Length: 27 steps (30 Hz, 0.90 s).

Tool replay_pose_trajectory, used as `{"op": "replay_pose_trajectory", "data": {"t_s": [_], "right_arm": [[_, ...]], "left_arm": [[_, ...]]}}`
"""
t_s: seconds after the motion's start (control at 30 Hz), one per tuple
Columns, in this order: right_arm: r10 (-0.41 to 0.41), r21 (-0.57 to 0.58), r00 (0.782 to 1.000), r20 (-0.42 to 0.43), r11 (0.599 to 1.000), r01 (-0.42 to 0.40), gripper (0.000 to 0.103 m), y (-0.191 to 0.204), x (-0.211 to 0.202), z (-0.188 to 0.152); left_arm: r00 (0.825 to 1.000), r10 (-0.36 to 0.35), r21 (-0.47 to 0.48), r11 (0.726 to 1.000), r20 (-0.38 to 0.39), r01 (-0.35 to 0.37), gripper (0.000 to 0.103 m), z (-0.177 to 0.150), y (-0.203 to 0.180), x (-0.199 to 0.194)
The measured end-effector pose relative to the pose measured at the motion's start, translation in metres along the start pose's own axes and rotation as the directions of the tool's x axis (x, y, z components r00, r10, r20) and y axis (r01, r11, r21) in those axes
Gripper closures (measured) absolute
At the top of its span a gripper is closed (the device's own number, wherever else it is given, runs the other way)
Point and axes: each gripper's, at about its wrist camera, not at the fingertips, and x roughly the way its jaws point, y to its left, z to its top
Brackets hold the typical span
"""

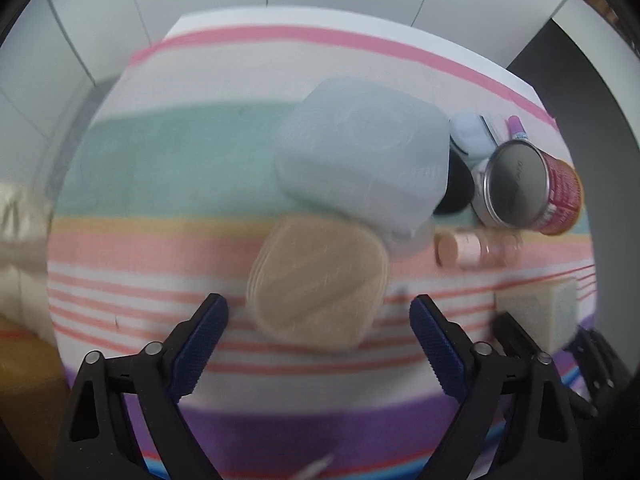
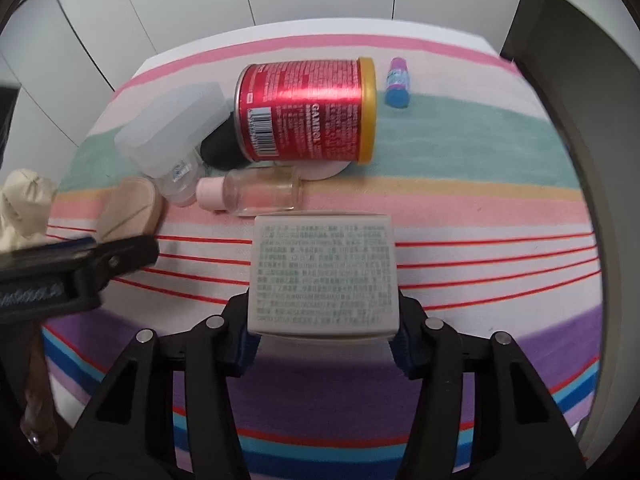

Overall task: Organize objects
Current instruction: 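Reach to the beige sponge puff with the left tool while the right tool reaches the white cream box, then close the left tool on the sponge puff while the right tool grips the cream box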

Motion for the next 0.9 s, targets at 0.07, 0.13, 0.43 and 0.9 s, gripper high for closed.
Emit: {"op": "replay_pose_trajectory", "data": {"t_s": [0.07,0.13,0.43,0.9], "right_arm": [[0.012,0.013,1.0,-0.003,1.0,-0.012,0.049,-0.006,-0.004,-0.002],[0.008,0.019,1.0,-0.008,1.0,-0.007,0.049,-0.008,-0.005,-0.003],[-0.013,0.007,1.0,-0.008,1.0,0.013,0.049,-0.012,-0.009,0.0],[-0.015,0.032,1.0,0.002,0.999,0.015,0.049,-0.019,-0.045,0.022]], "left_arm": [[0.997,0.066,0.013,0.998,0.028,-0.067,0.03,0.004,-0.004,0.001],[0.995,0.083,0.015,0.996,0.054,-0.084,0.044,0.006,-0.006,0.0],[0.996,0.077,0.036,0.996,0.039,-0.079,0.066,0.003,-0.008,0.0],[0.992,0.1,0.042,0.994,0.08,-0.103,0.067,0.01,-0.007,-0.058]]}}
